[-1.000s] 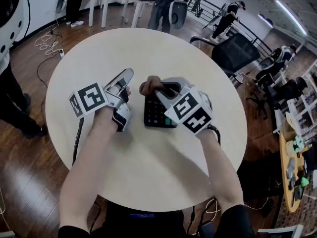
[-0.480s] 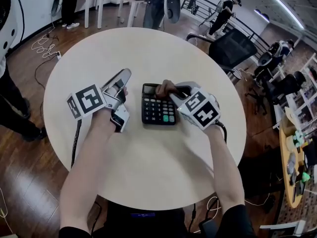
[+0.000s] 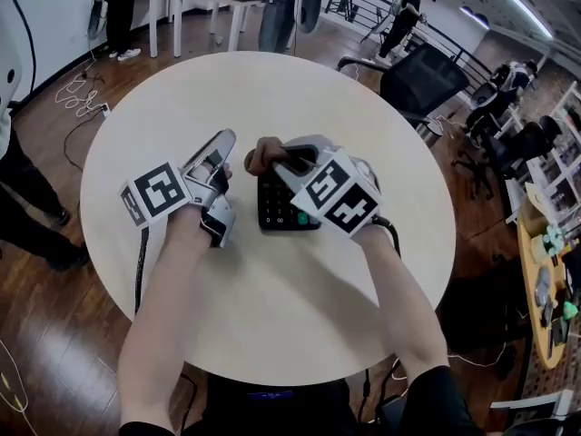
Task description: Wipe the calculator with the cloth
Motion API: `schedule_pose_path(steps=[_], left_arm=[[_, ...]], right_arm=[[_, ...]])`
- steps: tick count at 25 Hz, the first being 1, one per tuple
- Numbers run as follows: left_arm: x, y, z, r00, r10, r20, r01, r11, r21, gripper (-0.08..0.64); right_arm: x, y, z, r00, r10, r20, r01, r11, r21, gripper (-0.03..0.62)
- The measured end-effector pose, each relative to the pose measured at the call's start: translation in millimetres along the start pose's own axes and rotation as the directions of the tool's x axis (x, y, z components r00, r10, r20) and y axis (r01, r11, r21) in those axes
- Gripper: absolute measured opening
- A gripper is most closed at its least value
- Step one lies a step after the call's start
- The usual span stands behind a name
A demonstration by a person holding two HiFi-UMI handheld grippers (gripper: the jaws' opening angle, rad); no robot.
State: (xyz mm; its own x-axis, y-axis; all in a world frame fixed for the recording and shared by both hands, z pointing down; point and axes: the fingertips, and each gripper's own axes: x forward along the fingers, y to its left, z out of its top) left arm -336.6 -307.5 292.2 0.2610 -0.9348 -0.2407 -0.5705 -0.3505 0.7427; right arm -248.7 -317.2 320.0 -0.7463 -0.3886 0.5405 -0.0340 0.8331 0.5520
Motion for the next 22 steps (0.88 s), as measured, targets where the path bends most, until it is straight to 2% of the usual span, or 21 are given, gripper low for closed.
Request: schedule_pose_path(steps=[3,6,12,14,17,19,22], left_arm=[[0.0,-0.4,-0.1,1.0,-0.001,0.002,0.001,1.0,0.002,0.06],[0.1,-0.2,-0.2,1.0,-0.003,0.002,0.003,1.0,0.0,0.06],[1.3,-2.1,0.5,1.0,-0.002,-0.007,0.002,1.0,0.006,0.06],[1.2,-2.3,0.1,1.0,-0.001,-0.01,0.001,1.0,0.009,0.06],[1.1,-2.1,0.3,1.0,-0.001,-0.012,0.002,1.0,0.009,0.06],[1.5,-2.5,-0.1,1.0,-0.003,-0.014,0.003,1.0,0.006,0.06],[1.6,-4.4,-1.0,1.0,-0.011,-0.013,0.011,1.0,-0.01,0.06]], right_arm=[[20.1,16.3,10.4,0.999,0.045,-0.019,-0.046,0.997,-0.058,0.067],[18.9,13.3,-8.3,0.997,0.053,-0.051,-0.054,0.998,-0.019,0.067],[-22.0,-25.1,-83.4,0.989,-0.008,-0.147,0.03,0.989,0.144,0.067],[-37.3,-40.6,-115.3,0.976,-0.044,-0.212,0.086,0.977,0.193,0.067],[-56.4,-58.9,-143.8,0.945,-0.116,-0.304,0.184,0.961,0.206,0.067],[-60.0,-58.7,-130.7,0.951,-0.136,-0.278,0.194,0.962,0.193,0.067],[-46.3,-36.2,-72.5,0.986,-0.092,-0.137,0.109,0.987,0.12,0.067]])
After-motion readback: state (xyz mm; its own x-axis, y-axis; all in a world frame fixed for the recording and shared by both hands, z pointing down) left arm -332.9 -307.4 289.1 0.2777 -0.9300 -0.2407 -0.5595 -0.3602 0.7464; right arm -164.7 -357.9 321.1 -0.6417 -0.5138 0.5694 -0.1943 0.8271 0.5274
